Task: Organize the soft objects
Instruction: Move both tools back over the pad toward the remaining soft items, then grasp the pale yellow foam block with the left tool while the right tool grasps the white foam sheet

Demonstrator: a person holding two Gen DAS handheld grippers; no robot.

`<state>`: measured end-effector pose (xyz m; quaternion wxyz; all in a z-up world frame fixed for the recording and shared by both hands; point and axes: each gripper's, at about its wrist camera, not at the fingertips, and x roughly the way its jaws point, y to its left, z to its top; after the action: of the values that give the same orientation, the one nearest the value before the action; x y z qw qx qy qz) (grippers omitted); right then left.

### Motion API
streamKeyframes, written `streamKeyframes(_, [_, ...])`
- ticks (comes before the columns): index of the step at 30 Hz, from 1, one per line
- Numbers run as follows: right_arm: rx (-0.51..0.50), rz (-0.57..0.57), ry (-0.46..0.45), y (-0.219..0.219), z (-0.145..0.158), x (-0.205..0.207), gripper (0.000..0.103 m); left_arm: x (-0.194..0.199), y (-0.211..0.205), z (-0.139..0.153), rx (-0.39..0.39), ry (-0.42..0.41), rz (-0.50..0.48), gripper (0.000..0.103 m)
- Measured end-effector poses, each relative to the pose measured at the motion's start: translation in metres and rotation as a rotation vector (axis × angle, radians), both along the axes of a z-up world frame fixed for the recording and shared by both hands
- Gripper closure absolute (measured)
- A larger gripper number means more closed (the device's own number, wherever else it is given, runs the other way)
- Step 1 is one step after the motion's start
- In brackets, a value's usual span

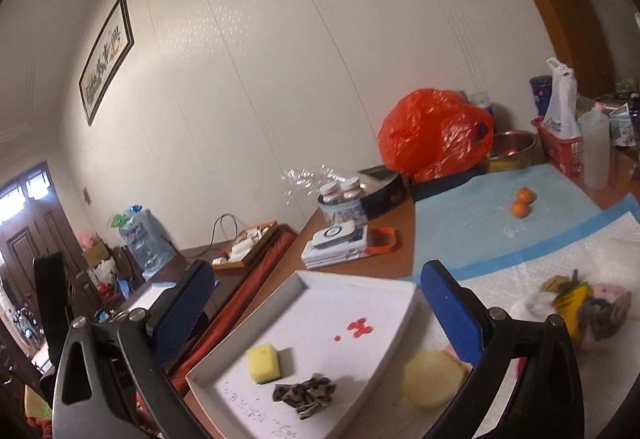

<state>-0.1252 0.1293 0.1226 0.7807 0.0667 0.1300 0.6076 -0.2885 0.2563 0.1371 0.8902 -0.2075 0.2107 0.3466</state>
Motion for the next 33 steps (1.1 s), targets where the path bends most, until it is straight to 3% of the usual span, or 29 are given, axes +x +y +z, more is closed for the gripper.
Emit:
streamKeyframes(3, [0.021,-0.023,-0.017,-0.02,0.003,0.018,0.0,0.027,-0.016,0.001,-0.006,0.044,-0.048,0.0])
streamKeyframes(8, [0.097,-0.093,0.14,-0.067,0.007,0.084,0.0,0.08,-0.044,-0.01,-0.001,0.147,-0.164,0.0])
streamKeyframes(16, [0.108,-0.348,0.22,-0.146,-0.008,0.164,0.0,0.16,-0.068,-0.066,-0.074,0.309,-0.31,0.001])
streamKeyframes(20, [0.034,-0.391,0.235,-0.163,-0.026,0.188,0.0,0.186,-0.074,-0.091,-0.12,0.353,-0.314,0.001])
streamKeyframes(27, [-0.236,-0.316,0.224,-0.148,-0.073,0.22,0.0,0.205,-0.072,-0.118,-0.145,0.432,-0.27,0.001])
streamKeyframes(30, [-0.338,-0.202,0.166,-0.131,-0.086,0.215,0.0,0.209,-0.069,-0.125,-0.154,0.444,-0.262,0.001])
streamKeyframes(33, [-0.428,-0.128,0.035,-0.113,-0.096,0.197,0.0,0.217,-0.067,-0.13,-0.143,0.472,-0.245,0.003])
